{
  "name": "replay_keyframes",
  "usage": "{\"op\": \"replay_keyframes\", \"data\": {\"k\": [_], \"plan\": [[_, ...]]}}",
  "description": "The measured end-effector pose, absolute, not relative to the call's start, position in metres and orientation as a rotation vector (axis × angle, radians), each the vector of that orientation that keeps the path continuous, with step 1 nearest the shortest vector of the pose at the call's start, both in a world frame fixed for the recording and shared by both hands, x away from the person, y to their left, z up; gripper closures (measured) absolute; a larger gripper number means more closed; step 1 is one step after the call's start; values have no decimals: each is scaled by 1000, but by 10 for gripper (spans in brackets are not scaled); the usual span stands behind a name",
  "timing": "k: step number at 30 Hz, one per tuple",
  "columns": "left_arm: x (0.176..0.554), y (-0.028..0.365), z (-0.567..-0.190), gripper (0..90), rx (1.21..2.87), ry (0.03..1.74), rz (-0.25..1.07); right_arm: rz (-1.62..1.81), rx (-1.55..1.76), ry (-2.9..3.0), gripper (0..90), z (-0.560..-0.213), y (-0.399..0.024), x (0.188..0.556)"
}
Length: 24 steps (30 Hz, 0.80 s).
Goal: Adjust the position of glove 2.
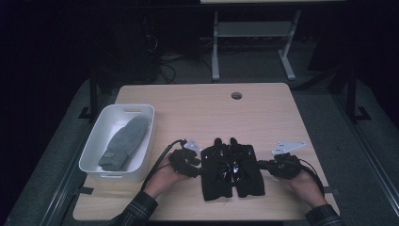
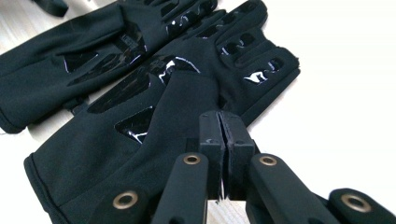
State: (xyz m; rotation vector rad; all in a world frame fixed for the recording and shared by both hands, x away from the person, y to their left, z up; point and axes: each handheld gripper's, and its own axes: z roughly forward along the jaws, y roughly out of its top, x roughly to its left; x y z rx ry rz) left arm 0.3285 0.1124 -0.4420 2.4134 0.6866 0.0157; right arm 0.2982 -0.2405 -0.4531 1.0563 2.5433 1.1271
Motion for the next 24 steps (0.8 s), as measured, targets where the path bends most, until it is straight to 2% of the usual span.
{"op": "replay_keyframes", "data": {"k": [2, 5, 12, 15, 19, 20, 24], "plan": [[331, 116, -444, 473, 2380, 740, 6, 1117, 1053, 2551, 893, -454, -239, 298], [333, 115, -447, 459, 2325, 784, 0, 1105, 1053, 2558, 894, -456, -238, 299], [331, 103, -456, 458, 2354, 794, -9, 1084, 1053, 2582, 900, -459, -237, 300], [328, 99, -457, 491, 2339, 800, 17, 1079, 1053, 2598, 900, -460, -235, 300], [327, 96, -457, 619, 2349, 804, 49, 1075, 1033, 2616, 900, -462, -234, 300], [328, 97, -457, 678, 2352, 801, 43, 1076, 1045, 2623, 900, -462, -233, 300], [330, 99, -457, 772, 2354, 798, 34, 1091, 1037, 2644, 900, -463, -230, 299]]}}
